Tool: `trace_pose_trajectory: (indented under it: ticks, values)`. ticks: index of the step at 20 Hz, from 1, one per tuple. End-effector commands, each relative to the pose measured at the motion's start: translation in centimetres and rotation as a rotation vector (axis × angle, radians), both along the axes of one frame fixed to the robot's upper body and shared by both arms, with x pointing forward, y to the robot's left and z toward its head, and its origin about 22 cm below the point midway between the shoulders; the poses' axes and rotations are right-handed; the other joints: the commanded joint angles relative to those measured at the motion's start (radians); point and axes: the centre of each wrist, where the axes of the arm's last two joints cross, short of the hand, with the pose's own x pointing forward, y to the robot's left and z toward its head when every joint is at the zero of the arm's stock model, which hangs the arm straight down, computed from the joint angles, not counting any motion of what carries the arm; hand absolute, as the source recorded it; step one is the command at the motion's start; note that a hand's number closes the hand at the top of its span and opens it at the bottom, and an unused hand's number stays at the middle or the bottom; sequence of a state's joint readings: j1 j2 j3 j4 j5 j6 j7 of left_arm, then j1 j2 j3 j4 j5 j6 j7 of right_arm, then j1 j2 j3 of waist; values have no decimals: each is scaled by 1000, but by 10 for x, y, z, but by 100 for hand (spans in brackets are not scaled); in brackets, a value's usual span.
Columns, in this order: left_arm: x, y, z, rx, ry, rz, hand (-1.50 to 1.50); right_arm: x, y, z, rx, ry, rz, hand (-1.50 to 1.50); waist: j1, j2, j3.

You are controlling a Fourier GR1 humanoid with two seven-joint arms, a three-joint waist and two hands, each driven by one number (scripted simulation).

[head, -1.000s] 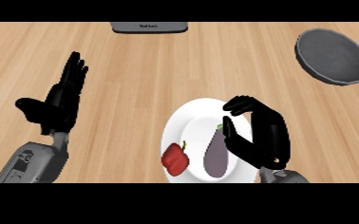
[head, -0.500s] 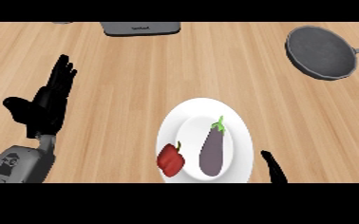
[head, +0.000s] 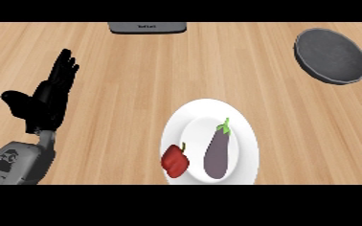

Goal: Pick the bell pepper from the plate and place it in the pan

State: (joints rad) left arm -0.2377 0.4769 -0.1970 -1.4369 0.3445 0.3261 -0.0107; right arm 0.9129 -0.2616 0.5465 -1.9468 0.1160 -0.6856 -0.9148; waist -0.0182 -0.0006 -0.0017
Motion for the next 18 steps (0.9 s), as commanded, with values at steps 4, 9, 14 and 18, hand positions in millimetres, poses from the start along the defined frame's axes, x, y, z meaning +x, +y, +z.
trace_pose_trajectory:
  ticks: [4, 9, 14, 18]
  values:
    - [-1, -5, 0, 6, 20, -18, 0, -6, -6, 59, -134, -3, -91, -150, 20, 2, 0]
    - [0, -19, 8, -2, 8, -17, 0, 0, 20, 84, -114, 10, -49, -150, 22, 3, 0]
    - [6, -6, -1, -11, 6, -32, 0, 27, 36, 79, -146, 11, 100, -150, 27, 6, 0]
    - [6, 2, -2, 9, 1, -14, 0, 28, 54, 93, -142, 35, 104, -150, 18, 3, 0]
